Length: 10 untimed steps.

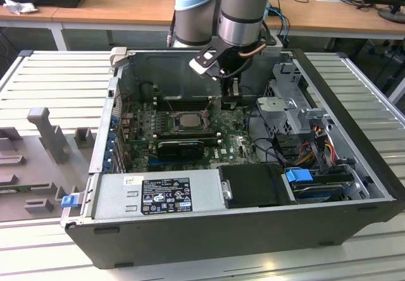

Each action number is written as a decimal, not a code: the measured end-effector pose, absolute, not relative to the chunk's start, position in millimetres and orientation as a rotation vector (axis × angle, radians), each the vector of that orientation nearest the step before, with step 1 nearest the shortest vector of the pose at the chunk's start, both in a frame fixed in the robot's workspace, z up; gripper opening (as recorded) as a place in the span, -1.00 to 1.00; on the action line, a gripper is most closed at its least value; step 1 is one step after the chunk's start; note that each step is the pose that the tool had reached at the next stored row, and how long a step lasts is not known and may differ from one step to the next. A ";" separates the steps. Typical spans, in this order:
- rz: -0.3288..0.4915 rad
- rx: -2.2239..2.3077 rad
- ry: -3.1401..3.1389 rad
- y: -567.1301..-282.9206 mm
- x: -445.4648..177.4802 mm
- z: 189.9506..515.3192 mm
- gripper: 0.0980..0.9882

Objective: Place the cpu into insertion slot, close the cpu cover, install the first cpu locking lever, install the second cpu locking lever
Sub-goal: 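Close the cpu cover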

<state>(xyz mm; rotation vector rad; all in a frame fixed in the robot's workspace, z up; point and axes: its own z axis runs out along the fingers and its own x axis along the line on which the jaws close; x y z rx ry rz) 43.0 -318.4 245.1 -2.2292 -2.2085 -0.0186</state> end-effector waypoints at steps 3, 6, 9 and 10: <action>-0.019 -2.229 -2.208 -318.4 39.0 245.1 -0.98; -0.019 -2.229 -2.208 -318.4 36.3 245.1 -0.98; -0.020 -2.229 -2.208 -318.4 34.2 245.0 -0.98; -0.020 -2.229 -2.208 -318.4 33.8 245.0 -0.98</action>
